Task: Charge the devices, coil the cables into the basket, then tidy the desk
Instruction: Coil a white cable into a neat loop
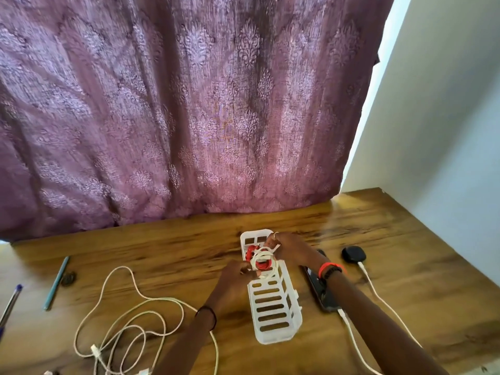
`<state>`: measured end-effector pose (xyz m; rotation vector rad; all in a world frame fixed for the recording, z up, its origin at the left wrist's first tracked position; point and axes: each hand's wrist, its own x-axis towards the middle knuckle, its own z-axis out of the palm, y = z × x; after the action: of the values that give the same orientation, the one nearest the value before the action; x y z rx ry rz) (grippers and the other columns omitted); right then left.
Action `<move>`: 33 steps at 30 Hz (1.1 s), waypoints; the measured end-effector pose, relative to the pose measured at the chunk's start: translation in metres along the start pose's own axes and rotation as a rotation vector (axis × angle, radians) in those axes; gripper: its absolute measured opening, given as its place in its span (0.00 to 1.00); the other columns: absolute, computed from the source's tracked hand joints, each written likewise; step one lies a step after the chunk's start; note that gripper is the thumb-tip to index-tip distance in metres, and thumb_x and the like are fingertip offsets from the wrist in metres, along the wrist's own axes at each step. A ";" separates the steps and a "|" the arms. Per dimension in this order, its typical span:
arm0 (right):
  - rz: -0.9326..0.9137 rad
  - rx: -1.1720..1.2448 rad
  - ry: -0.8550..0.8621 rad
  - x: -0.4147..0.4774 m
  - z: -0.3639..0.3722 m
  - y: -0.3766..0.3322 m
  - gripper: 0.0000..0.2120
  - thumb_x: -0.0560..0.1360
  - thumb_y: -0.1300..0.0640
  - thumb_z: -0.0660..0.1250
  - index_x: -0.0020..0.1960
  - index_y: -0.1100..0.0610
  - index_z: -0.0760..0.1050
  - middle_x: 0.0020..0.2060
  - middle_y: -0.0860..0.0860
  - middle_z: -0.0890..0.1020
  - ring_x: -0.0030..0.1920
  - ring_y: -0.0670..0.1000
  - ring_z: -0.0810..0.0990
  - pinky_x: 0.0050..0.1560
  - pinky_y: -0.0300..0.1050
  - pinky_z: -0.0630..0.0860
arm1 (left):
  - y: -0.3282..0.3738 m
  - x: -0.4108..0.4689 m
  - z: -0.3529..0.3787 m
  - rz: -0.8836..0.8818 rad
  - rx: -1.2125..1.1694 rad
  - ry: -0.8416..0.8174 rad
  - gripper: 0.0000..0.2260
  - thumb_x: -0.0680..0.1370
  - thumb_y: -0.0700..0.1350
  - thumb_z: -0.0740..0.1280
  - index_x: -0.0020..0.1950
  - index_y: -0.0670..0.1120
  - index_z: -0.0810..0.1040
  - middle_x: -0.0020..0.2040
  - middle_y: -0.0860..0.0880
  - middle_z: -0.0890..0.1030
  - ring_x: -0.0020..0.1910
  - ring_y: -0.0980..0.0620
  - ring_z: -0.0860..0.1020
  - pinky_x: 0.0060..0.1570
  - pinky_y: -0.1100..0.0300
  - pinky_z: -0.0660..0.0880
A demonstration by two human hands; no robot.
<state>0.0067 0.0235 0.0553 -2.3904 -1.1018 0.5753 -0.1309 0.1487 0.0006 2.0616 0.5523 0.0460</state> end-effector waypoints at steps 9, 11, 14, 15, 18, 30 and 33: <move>-0.053 -0.055 -0.175 0.023 0.006 0.014 0.13 0.74 0.67 0.62 0.56 0.57 0.76 0.42 0.49 0.79 0.44 0.51 0.79 0.47 0.47 0.77 | -0.007 0.007 0.007 -0.016 0.083 0.088 0.06 0.75 0.49 0.69 0.46 0.46 0.80 0.43 0.48 0.75 0.39 0.53 0.75 0.32 0.68 0.67; -0.060 -0.113 -0.185 0.028 0.009 0.014 0.13 0.74 0.63 0.62 0.57 0.55 0.76 0.48 0.53 0.80 0.50 0.54 0.79 0.53 0.50 0.76 | -0.010 0.008 0.006 -0.037 0.037 0.142 0.05 0.73 0.47 0.71 0.46 0.49 0.76 0.46 0.48 0.77 0.41 0.57 0.75 0.34 0.70 0.69; -0.062 -0.218 -0.226 0.033 0.013 0.012 0.12 0.75 0.60 0.61 0.58 0.57 0.76 0.54 0.57 0.79 0.53 0.56 0.77 0.55 0.50 0.73 | -0.011 0.009 0.004 -0.101 -0.021 0.185 0.09 0.72 0.45 0.72 0.46 0.46 0.72 0.46 0.47 0.78 0.41 0.56 0.75 0.36 0.68 0.69; -0.064 -0.241 -0.235 0.032 0.013 0.009 0.13 0.76 0.60 0.61 0.59 0.57 0.75 0.56 0.58 0.78 0.53 0.56 0.76 0.54 0.47 0.70 | -0.012 0.010 0.003 -0.104 -0.026 0.181 0.10 0.71 0.45 0.72 0.45 0.45 0.72 0.47 0.46 0.78 0.42 0.54 0.75 0.36 0.67 0.69; -0.056 -0.244 -0.293 0.033 0.013 -0.001 0.10 0.77 0.62 0.60 0.54 0.50 0.72 0.58 0.58 0.76 0.48 0.50 0.72 0.45 0.36 0.65 | -0.013 0.010 0.002 -0.106 -0.029 0.159 0.10 0.71 0.44 0.72 0.44 0.46 0.71 0.45 0.47 0.78 0.41 0.54 0.74 0.37 0.66 0.69; -0.054 -0.031 -0.238 0.066 0.041 0.014 0.11 0.76 0.57 0.55 0.52 0.60 0.73 0.39 0.56 0.80 0.38 0.51 0.78 0.41 0.43 0.72 | -0.015 0.010 -0.002 -0.121 -0.070 0.083 0.08 0.73 0.45 0.71 0.45 0.47 0.73 0.44 0.51 0.78 0.43 0.55 0.76 0.38 0.69 0.70; -0.061 -0.124 -0.298 0.055 0.030 0.002 0.12 0.76 0.57 0.57 0.54 0.62 0.74 0.47 0.58 0.79 0.47 0.54 0.76 0.49 0.47 0.71 | -0.014 0.010 -0.003 -0.124 -0.071 0.069 0.08 0.73 0.45 0.71 0.43 0.49 0.72 0.42 0.53 0.77 0.42 0.58 0.75 0.37 0.70 0.69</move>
<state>0.0247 0.0720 0.0200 -2.4191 -1.3658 0.8874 -0.1277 0.1615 -0.0114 1.9590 0.7104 0.0628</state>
